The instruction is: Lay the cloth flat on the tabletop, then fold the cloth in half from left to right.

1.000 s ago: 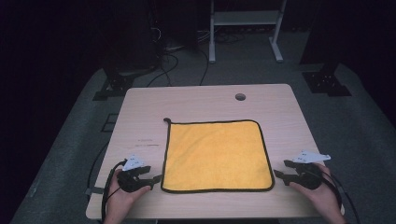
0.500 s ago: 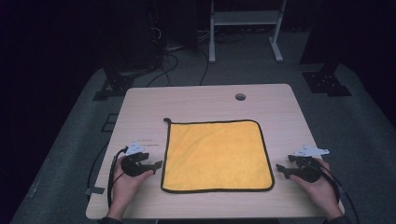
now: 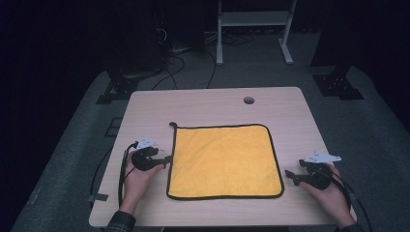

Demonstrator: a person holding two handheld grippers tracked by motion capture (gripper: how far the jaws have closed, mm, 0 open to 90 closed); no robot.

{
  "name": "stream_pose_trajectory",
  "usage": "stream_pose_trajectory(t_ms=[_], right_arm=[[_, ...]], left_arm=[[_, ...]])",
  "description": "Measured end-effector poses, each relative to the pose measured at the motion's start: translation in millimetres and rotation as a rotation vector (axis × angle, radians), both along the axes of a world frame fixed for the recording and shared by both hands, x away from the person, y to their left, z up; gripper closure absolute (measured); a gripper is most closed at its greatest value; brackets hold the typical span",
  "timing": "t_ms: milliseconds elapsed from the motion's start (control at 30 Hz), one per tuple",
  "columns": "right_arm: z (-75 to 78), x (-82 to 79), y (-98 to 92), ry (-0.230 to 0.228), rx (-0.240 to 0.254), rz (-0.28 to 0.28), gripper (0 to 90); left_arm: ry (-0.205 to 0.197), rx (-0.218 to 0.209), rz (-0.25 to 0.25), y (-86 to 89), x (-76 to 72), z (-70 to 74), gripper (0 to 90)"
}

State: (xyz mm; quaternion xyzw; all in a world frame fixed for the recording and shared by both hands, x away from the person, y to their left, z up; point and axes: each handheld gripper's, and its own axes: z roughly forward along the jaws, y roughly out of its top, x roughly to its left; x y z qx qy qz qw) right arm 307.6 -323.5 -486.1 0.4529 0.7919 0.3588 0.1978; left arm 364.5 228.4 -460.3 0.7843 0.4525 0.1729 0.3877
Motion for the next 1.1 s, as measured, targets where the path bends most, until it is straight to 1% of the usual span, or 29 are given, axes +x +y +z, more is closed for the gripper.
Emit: stream_pose_trajectory(t_ms=[67, 233, 300, 400, 533, 700, 733, 767, 867, 900, 1000, 1100], right_arm=[[0.0, 0.0, 0.1, 0.001, 0.001, 0.001, 24.4], [0.0, 0.1, 0.1, 0.002, 0.001, 0.003, 23.6], [0.0, 0.1, 0.2, 0.003, 0.0, 0.005, 23.3], [-0.1, 0.2, 0.2, 0.002, -0.001, 0.007, 23.0], [-0.1, 0.2, 0.2, 0.001, -0.002, 0.01, 22.8], [-0.1, -0.1, 0.2, 0.003, -0.001, 0.01, 22.6], [-0.1, -0.2, 0.2, 0.003, 0.0, 0.011, 22.6], [-0.1, -0.3, 0.2, 0.004, 0.0, 0.011, 22.6], [-0.1, -0.3, 0.2, 0.004, 0.0, 0.011, 22.6], [-0.1, -0.3, 0.2, 0.004, 0.0, 0.01, 22.6], [-0.1, -0.3, 0.2, 0.004, 0.0, 0.011, 22.6], [-0.2, -0.3, 0.2, 0.004, 0.0, 0.011, 22.6]], left_arm=[[-0.006, -0.01, 0.004, -2.9, 3.3, -2.2, 30.6], [0.021, 0.029, 0.0, -9.4, 11.4, -12.3, 31.7], [0.025, 0.043, 0.01, -9.6, 13.5, -15.1, 33.0], [0.012, 0.046, 0.022, -9.0, 14.8, -15.9, 35.1], [-0.012, 0.087, 0.032, -12.0, 14.9, -17.0, 36.1], [-0.017, 0.091, 0.04, -13.4, 14.4, -17.3, 36.9], [-0.021, 0.086, 0.034, -14.3, 13.6, -17.4, 39.3], [-0.022, 0.088, 0.016, -15.1, 12.8, -16.6, 44.4], [-0.021, 0.084, -0.013, -20.1, 9.4, -15.8, 64.1], [-0.021, 0.081, -0.009, -20.4, 8.9, -15.9, 67.1], [-0.018, 0.065, -0.008, -20.9, 8.0, -16.3, 70.8], [0.006, 0.058, -0.002, -24.2, 7.6, -14.9, 78.9]])
